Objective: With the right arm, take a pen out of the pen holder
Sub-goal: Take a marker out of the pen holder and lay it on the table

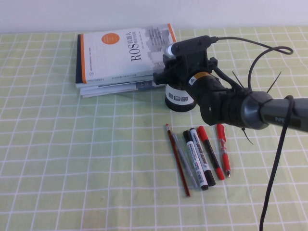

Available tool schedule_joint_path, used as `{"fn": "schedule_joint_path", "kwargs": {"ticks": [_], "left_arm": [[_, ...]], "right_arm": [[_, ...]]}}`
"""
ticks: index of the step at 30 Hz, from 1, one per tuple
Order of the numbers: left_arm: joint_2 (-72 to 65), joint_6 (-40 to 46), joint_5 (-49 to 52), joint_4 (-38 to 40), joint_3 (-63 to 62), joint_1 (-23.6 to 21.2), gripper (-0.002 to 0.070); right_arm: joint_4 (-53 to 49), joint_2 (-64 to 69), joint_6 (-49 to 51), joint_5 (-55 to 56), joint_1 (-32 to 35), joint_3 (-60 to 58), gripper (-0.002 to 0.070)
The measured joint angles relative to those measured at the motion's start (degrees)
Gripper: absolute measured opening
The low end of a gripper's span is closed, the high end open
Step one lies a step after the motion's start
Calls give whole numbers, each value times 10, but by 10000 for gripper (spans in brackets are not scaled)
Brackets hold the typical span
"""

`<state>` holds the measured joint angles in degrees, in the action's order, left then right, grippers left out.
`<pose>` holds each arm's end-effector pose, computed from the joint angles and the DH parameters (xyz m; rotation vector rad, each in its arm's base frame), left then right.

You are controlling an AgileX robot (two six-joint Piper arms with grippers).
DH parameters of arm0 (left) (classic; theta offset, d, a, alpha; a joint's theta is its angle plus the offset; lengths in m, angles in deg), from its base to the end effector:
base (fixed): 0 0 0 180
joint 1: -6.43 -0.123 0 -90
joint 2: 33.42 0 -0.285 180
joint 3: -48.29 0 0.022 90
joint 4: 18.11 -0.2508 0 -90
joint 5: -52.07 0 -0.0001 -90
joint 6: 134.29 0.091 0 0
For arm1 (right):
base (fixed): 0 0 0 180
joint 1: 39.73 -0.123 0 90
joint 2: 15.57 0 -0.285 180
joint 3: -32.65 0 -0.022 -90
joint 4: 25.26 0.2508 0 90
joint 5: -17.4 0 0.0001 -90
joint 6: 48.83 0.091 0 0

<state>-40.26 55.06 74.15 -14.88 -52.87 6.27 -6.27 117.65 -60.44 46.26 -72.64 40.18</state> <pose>0.0521 -0.0018 0.1700 0.1162 1.8770 0.0582 0.4281 0.2600 0.1894 -0.2982 1.6986 0.3579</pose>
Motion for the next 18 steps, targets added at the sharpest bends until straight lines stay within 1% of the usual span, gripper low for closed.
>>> {"fn": "schedule_joint_path", "kwargs": {"ticks": [4,8,18], "left_arm": [[0,0,0,0,0,0,-6],[0,0,0,0,0,0,-6],[0,0,0,0,0,0,-6]], "right_arm": [[0,0,0,0,0,0,197],[0,1,0,0,0,0,119],[1,0,0,-5,0,0,120]]}}
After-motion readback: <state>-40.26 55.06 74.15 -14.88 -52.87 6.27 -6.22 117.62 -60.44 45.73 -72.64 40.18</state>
